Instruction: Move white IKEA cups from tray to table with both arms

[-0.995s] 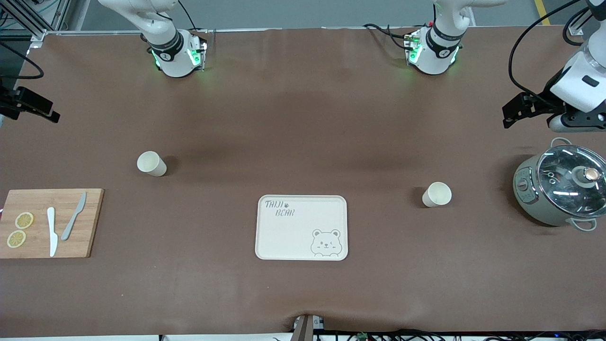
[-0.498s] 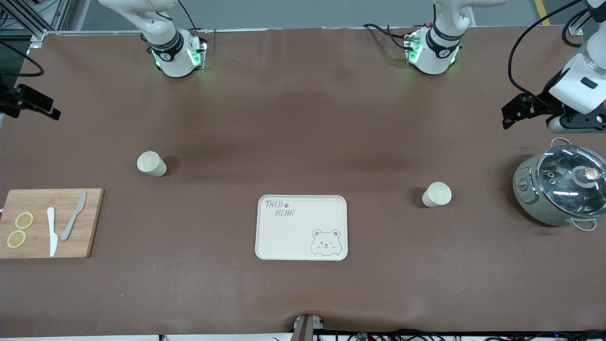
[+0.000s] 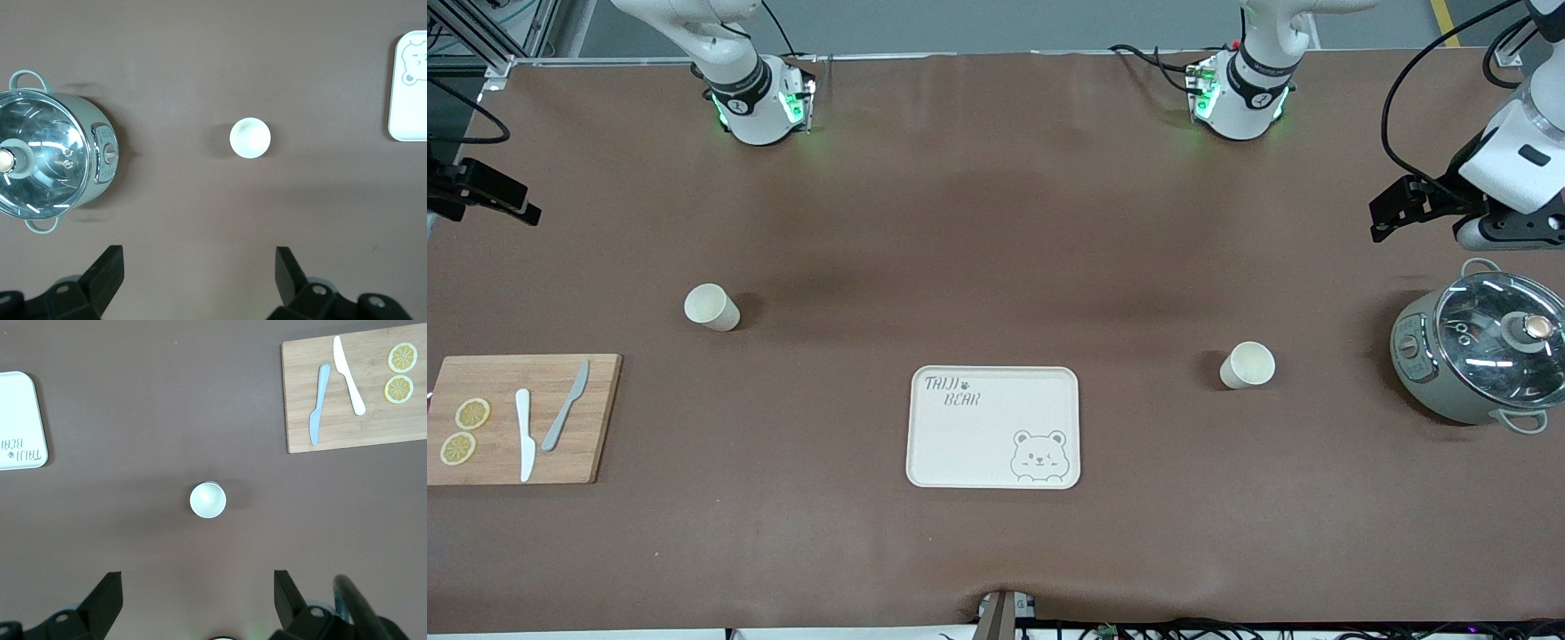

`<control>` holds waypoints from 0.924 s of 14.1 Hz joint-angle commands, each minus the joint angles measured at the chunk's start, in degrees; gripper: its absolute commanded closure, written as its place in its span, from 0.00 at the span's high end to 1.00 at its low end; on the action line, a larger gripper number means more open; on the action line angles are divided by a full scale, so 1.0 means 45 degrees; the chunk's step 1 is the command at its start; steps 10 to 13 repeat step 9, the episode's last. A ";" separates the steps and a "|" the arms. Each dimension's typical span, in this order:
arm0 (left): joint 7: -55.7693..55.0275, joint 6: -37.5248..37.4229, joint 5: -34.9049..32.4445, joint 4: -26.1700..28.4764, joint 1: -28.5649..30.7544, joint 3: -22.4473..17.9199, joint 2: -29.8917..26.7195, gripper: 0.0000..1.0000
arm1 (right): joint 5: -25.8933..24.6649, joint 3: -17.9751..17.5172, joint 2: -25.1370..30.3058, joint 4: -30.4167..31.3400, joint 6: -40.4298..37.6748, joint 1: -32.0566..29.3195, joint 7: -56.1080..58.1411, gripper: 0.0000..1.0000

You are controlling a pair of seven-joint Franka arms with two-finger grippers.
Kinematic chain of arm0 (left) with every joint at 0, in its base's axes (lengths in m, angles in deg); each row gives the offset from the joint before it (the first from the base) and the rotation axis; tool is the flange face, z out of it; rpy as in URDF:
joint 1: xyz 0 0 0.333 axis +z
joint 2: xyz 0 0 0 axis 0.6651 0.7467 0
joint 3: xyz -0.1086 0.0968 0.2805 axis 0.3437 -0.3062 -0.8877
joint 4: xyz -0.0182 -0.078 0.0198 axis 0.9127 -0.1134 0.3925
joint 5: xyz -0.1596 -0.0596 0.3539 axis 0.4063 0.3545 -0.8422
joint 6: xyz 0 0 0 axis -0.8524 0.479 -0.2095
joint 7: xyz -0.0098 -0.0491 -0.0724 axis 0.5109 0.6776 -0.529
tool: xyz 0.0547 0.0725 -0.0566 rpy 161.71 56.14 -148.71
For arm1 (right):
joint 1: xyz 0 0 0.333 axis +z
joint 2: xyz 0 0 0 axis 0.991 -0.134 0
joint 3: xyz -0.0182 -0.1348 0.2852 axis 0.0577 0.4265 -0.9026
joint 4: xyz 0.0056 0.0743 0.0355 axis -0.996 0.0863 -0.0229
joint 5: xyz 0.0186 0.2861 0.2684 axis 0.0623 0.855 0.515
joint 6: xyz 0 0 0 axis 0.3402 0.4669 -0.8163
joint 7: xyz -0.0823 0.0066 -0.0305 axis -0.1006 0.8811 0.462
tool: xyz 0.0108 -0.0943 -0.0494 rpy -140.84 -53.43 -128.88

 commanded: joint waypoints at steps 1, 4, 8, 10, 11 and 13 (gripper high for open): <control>0.0228 -0.0402 0.0228 -0.0364 0.0021 0.0074 0.0222 1.00 | 0.0013 -0.0073 0.0231 0.0267 0.0033 -0.0179 0.0186 1.00; 0.0209 -0.0421 0.0228 -0.0558 0.0079 0.0074 0.0242 1.00 | -0.0026 -0.0054 0.0211 0.0345 -0.0007 -0.0218 0.0205 1.00; 0.0208 -0.0635 0.0228 -0.0754 0.0001 0.0113 0.0223 1.00 | -0.0105 -0.0054 0.0211 0.0267 0.0071 -0.0374 0.0205 1.00; 0.0228 -0.0849 0.0247 -0.0871 0.0021 0.0113 0.0223 1.00 | -0.0105 -0.0054 0.0192 0.0267 0.0110 -0.0374 0.0205 1.00; 0.0228 -0.0849 0.0247 -0.0871 0.0021 0.0113 0.0223 1.00 | -0.0105 -0.0054 0.0192 0.0267 0.0110 -0.0374 0.0205 1.00; 0.0228 -0.0849 0.0247 -0.0871 0.0021 0.0113 0.0223 1.00 | -0.0105 -0.0054 0.0192 0.0267 0.0110 -0.0374 0.0205 1.00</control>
